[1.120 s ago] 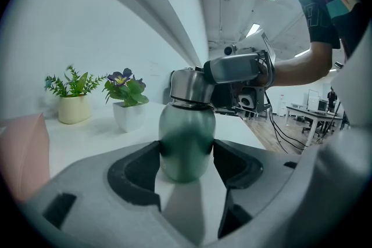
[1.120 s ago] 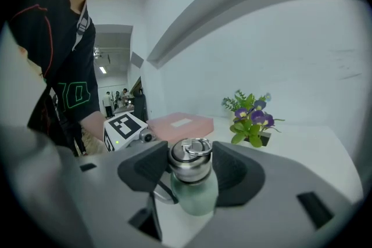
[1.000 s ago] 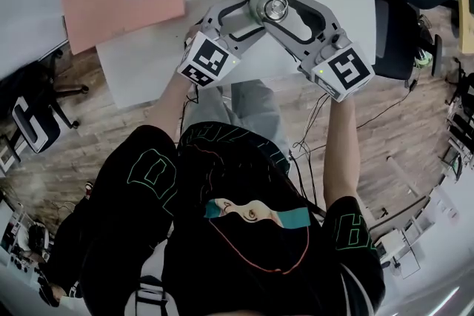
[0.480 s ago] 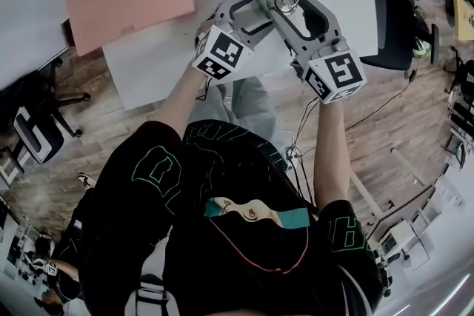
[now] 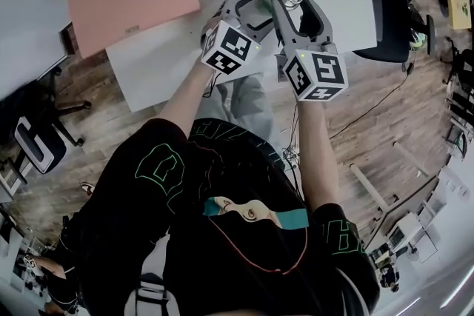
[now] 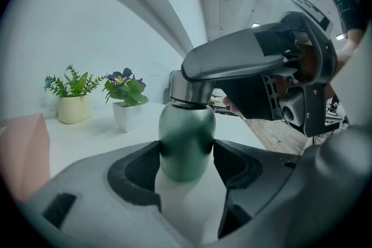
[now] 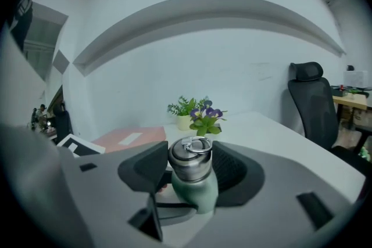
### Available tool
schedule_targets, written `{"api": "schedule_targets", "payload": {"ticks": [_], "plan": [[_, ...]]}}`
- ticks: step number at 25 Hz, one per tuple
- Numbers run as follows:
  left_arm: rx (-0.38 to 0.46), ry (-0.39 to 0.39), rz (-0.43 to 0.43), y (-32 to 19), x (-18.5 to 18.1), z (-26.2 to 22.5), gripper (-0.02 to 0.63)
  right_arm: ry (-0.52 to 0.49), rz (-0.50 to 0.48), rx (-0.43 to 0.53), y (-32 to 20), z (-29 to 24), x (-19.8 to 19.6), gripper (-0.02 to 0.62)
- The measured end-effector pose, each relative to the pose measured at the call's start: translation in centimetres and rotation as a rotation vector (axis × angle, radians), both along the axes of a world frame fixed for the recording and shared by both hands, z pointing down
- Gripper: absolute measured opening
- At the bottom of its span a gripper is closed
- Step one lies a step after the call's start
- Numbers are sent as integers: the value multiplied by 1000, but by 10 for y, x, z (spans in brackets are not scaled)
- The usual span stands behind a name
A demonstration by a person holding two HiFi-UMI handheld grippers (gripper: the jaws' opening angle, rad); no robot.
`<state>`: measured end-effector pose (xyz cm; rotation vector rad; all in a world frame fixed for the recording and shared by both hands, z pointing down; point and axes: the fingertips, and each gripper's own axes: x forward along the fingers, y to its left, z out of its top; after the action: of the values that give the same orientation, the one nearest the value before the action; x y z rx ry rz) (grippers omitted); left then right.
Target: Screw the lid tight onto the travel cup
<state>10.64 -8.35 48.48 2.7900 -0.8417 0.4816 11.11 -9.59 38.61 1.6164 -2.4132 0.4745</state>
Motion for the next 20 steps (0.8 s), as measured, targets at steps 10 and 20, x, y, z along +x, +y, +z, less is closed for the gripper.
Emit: {"api": "schedule_targets", "payload": {"ticks": [10,20], "plan": [[0,0,3,1,0,0,298,40,-127,37,1,-7,1,268],[-1,0,6,2,-1,-1,298,56,-442,34,0,-5,-2,282]]}}
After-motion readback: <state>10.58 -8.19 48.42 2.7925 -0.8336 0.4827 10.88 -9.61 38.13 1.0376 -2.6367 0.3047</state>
